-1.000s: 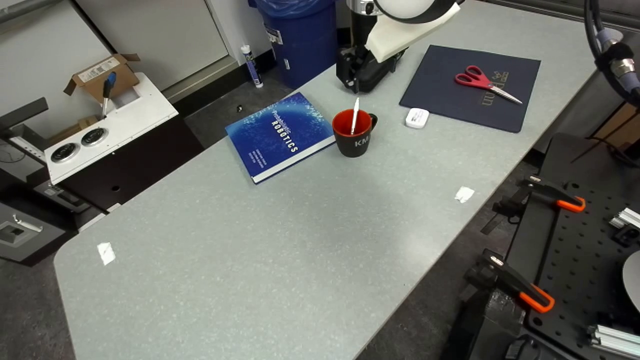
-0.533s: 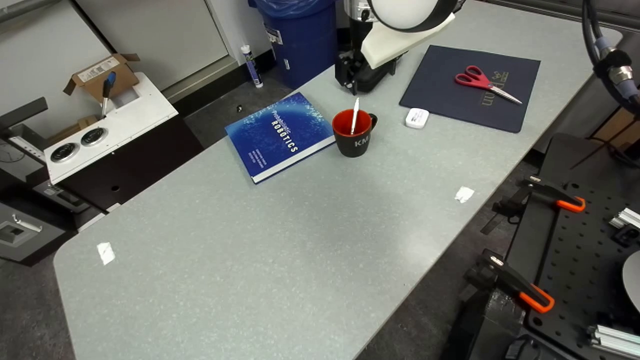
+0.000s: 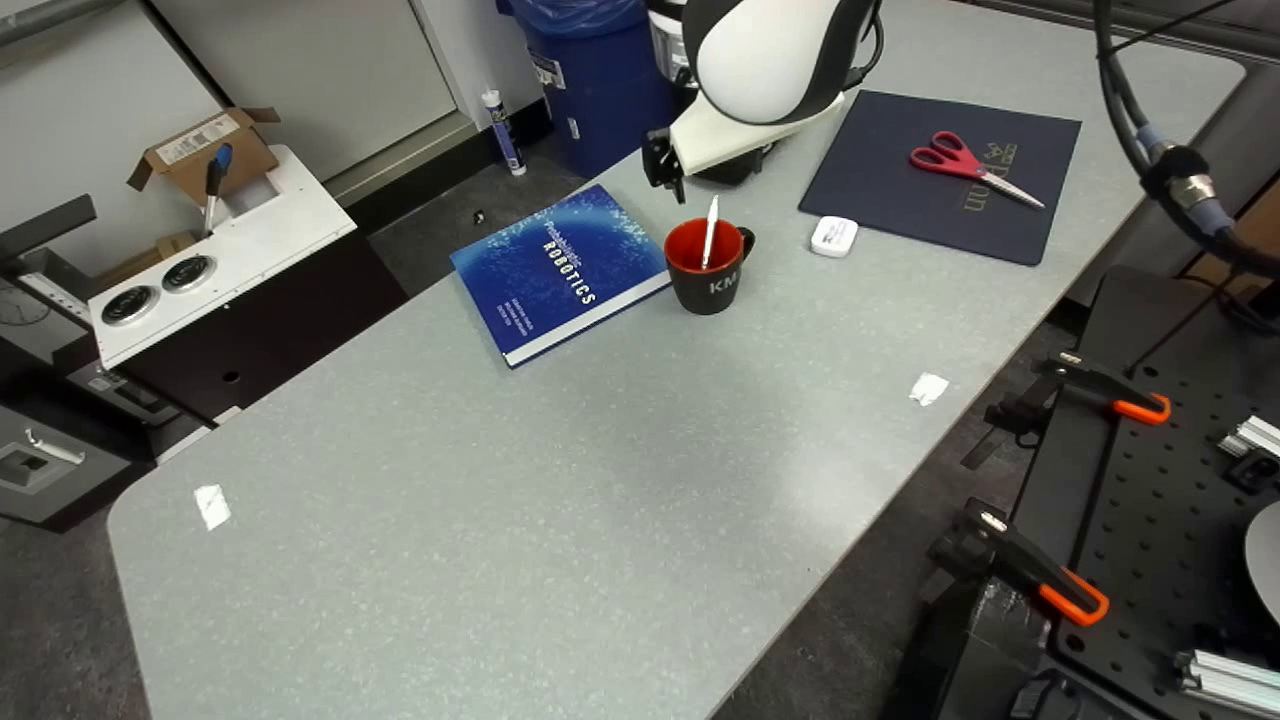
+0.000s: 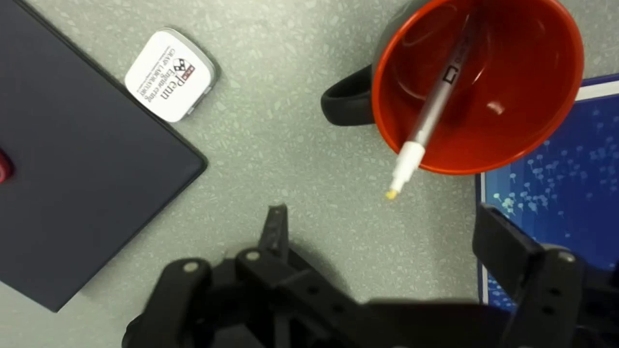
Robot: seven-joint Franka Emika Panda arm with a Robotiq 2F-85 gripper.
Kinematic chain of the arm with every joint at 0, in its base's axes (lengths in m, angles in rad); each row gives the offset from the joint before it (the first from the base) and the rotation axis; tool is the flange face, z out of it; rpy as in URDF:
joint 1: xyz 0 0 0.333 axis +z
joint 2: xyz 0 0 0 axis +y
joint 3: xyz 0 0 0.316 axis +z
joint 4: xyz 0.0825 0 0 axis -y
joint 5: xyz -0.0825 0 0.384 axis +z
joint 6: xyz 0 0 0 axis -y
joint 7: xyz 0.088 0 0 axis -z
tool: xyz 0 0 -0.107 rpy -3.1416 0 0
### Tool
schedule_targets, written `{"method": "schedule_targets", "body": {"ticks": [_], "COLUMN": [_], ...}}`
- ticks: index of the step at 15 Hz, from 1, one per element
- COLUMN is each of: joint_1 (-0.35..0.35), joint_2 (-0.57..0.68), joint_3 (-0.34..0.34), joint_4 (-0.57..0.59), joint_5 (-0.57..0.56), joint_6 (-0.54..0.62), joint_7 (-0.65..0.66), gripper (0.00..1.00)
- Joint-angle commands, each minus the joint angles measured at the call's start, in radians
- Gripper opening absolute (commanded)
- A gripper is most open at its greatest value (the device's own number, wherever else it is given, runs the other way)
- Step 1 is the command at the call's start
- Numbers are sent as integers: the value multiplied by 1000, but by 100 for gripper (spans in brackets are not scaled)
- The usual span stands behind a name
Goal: Remove the thing from the mug and put it on the table
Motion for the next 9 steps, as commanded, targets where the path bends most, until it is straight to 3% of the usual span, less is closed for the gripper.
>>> {"method": "schedule_targets", "body": {"ticks": [1,8,9], "joint_1": [48,111,111], "joint_2": [69,42,41], "joint_3": [-39,-74,-72], "joint_4": [56,12,13], "joint_5": [-7,-37,-26], "joint_6": [10,32,28], "joint_7": [69,119,117], "gripper": [100,100,75]}}
